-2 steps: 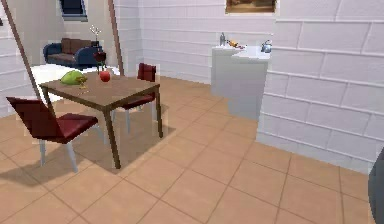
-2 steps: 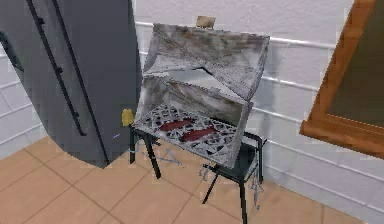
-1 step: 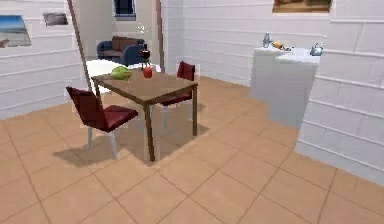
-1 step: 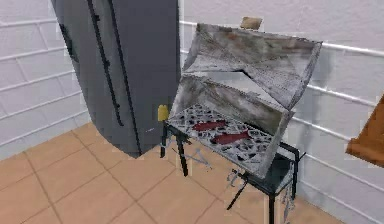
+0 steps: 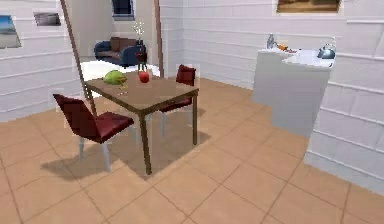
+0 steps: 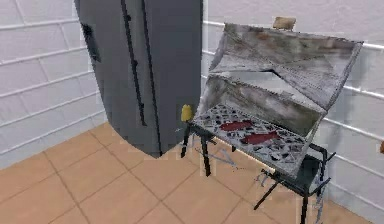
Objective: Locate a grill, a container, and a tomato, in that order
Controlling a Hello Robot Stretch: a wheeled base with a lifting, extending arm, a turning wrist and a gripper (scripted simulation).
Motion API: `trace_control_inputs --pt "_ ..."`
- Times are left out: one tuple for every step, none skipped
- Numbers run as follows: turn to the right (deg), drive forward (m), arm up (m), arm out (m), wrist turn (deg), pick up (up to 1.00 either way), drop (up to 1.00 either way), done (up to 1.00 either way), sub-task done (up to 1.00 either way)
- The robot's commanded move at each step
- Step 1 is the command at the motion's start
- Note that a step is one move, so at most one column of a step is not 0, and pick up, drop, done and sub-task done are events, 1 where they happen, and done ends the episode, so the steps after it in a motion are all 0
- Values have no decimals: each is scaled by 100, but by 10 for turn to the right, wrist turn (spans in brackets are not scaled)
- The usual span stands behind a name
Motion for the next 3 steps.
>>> trace_control_inputs --pt "-450 0 0 0 0 0 0 0 0" --pt "-330 0 0 0 0 0 0 0 0" --pt "0 55 0 0 0 0 0 0 0"
